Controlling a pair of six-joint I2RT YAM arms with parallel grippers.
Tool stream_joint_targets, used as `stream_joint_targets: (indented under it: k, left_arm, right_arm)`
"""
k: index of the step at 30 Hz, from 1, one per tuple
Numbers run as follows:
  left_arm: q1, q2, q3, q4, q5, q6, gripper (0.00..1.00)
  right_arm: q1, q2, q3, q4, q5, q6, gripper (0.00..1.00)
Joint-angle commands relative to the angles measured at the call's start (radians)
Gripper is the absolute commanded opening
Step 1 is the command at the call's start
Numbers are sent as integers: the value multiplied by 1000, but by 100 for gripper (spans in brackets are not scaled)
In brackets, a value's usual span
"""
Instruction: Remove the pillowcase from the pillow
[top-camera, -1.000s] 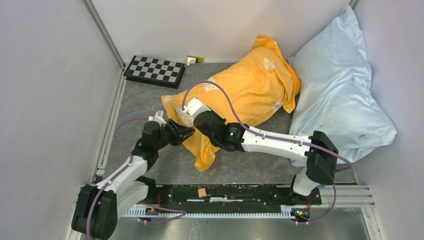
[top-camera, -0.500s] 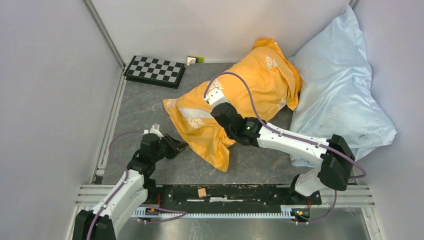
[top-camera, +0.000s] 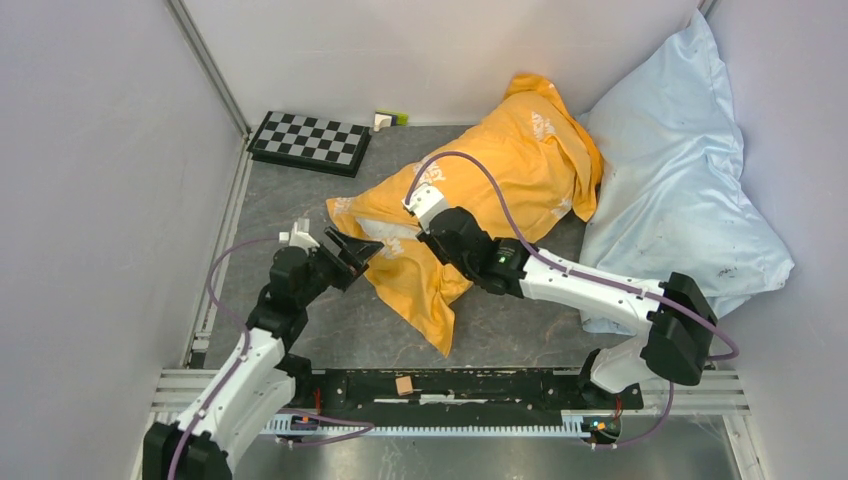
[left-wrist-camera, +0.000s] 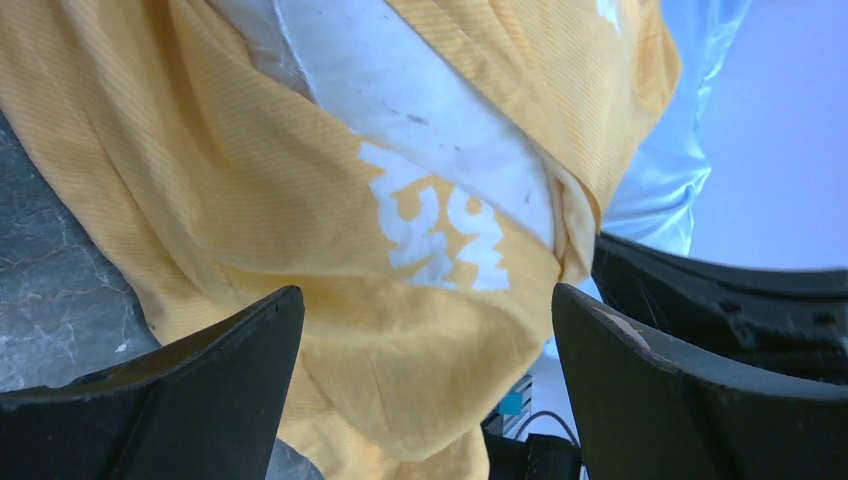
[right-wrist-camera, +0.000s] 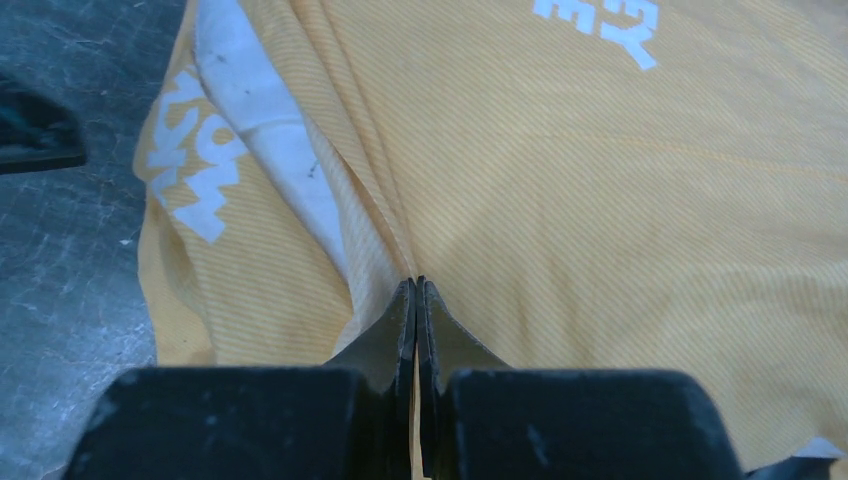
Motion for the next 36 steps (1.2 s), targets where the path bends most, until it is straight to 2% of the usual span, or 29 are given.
stream_joint_targets:
  k: [1,4,5,8,12,14,16,18,22,29,36]
  left_arm:
    - [-2,152,54,141,9,-64,99]
    - [-4,254,48,214,32,-80,97]
    - [-5,279,45,238,37,-81,95]
    - [-6,324,35,307,73,-82,74]
    - [-8,329,27,316,85,-67,42]
    - [-9,319,14,316,83,-62,26]
    - [-10,307,-3,313,87,-58,14]
    - [-10,285,-16,305,89,-59,9]
    - [-10,245,-35,283,81,-59,9]
    - [-10,227,-44,255,88,-48,8]
    - [-10,224,-67,258,94,-49,8]
  right_arm:
    - [1,22,13,49,-90,-33,0]
    - [9,52,43,34,-102,-67,7]
    - [13,60,56,30,-110,-76,13]
    - [22,76,80,28,-145,-90,31]
    - [63,81,95,54,-131,-122,63]
    - [86,95,116,63,-106,-139,71]
    - [103,131,167,39,-70,-151,72]
    - [114,184,235,-6,-12,-155,73]
    - [144,279,351,-88,82,-173,74]
    - [163,324,370,-104,157,-192,74]
    - [162,394,425,-133,230,-197,69]
